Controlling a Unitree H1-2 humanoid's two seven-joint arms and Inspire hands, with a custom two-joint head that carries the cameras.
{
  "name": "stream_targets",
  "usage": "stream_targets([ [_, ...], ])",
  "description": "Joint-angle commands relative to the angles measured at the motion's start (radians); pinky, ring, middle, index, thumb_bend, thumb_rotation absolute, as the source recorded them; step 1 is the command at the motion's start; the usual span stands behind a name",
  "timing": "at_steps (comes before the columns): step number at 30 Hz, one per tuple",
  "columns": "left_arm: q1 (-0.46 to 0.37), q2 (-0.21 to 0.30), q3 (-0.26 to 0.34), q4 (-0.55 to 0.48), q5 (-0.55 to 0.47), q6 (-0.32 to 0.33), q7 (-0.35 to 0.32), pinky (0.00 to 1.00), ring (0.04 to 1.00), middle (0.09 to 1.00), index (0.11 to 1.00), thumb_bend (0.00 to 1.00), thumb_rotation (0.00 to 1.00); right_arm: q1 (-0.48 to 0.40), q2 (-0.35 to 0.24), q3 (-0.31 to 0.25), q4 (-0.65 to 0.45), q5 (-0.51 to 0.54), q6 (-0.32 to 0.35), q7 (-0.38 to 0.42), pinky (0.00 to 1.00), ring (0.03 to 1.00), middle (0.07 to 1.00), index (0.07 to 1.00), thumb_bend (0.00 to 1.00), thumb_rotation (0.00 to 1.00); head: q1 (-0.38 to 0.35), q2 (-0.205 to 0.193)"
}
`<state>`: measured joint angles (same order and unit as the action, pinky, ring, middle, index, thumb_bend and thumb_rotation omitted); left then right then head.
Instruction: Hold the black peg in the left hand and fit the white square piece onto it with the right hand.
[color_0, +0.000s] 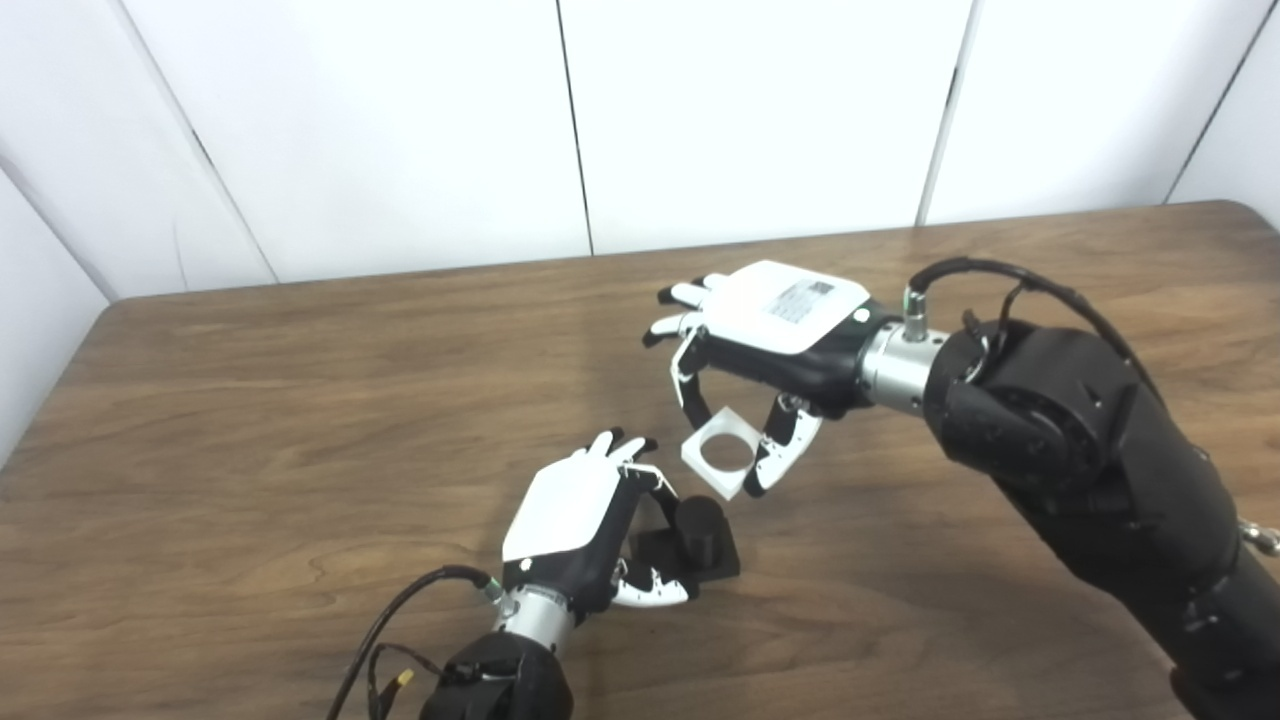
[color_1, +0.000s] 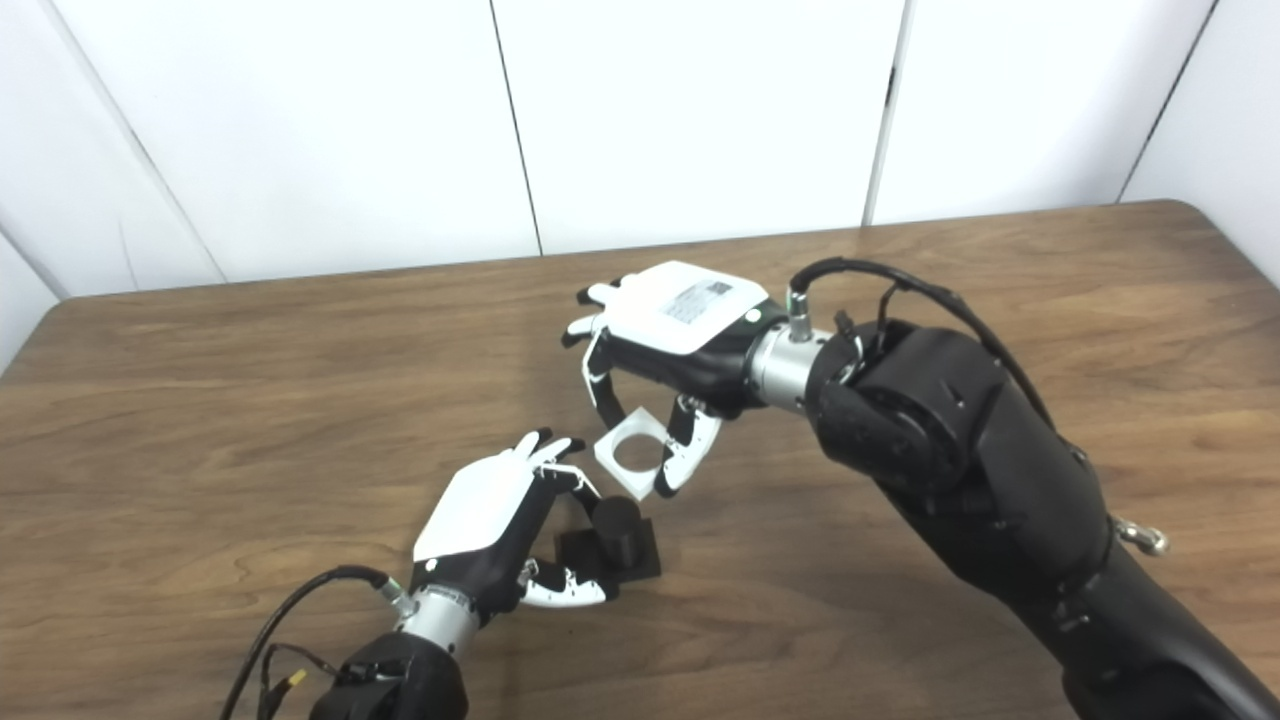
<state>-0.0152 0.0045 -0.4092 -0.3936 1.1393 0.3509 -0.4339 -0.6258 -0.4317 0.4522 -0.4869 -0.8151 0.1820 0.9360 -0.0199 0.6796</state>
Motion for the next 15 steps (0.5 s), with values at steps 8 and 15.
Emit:
stream_targets([
  [8, -0.017, -0.006, -0.006, 0.002, 0.026, 0.005, -0.008, 0.98, 1.000, 0.928, 0.491, 0.52, 0.07, -0.023, 0.022, -0.001, 0.001, -0.015, -0.026, -0.005, 1.00, 1.000, 0.923, 0.488, 0.53, 0.14, 0.005, 0.007],
  [15, -0.016, -0.016, -0.009, -0.001, 0.031, 0.013, -0.011, 0.98, 1.000, 0.934, 0.491, 0.52, 0.07, -0.018, 0.030, 0.004, 0.008, -0.011, -0.024, 0.007, 1.00, 1.000, 0.923, 0.489, 0.53, 0.14, 0.007, 0.011],
])
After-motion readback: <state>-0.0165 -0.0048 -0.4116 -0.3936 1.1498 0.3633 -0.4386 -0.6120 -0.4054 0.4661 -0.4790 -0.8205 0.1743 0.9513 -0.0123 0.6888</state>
